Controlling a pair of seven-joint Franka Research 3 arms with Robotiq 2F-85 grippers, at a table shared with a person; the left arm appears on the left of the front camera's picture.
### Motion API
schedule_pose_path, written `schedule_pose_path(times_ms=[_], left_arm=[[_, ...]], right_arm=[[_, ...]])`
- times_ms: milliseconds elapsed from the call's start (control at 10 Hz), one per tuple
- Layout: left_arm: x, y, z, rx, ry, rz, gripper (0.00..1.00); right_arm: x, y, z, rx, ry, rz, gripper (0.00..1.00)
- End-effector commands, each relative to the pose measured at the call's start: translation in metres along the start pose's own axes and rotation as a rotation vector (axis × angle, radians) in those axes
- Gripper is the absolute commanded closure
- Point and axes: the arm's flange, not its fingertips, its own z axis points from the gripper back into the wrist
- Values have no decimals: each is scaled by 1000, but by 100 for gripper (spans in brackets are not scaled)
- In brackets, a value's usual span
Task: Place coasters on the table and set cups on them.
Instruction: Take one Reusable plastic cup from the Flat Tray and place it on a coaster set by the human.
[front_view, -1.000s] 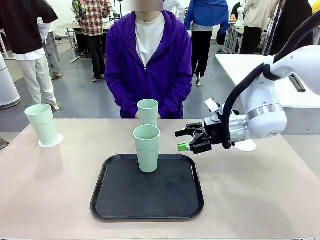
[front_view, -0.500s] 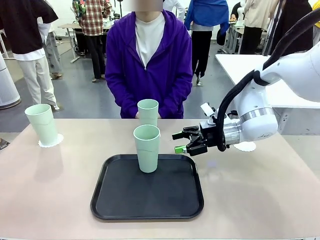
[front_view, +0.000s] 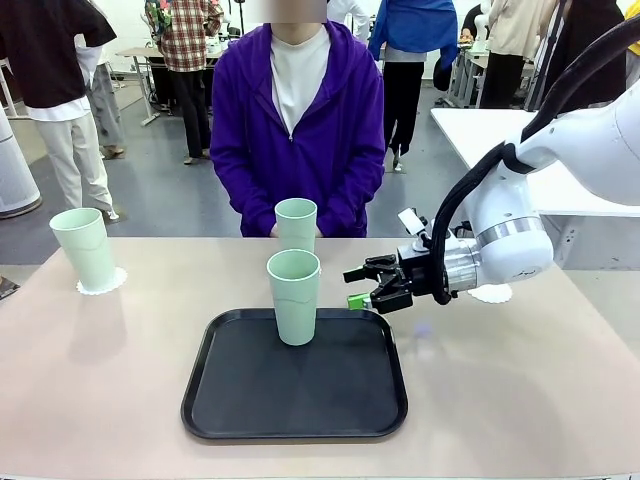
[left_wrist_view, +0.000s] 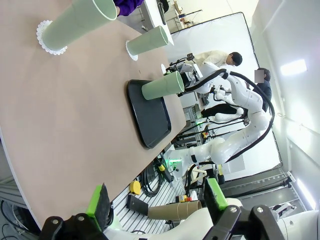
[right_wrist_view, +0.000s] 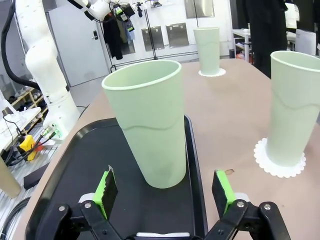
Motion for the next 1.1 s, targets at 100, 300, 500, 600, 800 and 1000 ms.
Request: schedule_pose_path(times_ms=[100,300,500,600,800,1000], left_arm=[[-1,-2,2,-3,-3,-2,0],[-1,-2,2,-3,-3,-2,0],[-1,-2,2,-3,-3,-2,0],[-1,-2,2,-3,-3,-2,0],[-1,-2,2,-3,-3,-2,0],[-1,-2,2,-3,-3,-2,0]], right_arm=[[-5,-1,-12,-17,18,2,0],[-12,-5,-31,-44,36,31,0],[-13,-3,-42,-22,29,54,0],[-13,-1,-46,1,30,64,0],[-14,-2,-56,35,27,57,0],[-17,-6,-68,55,33,48,0]])
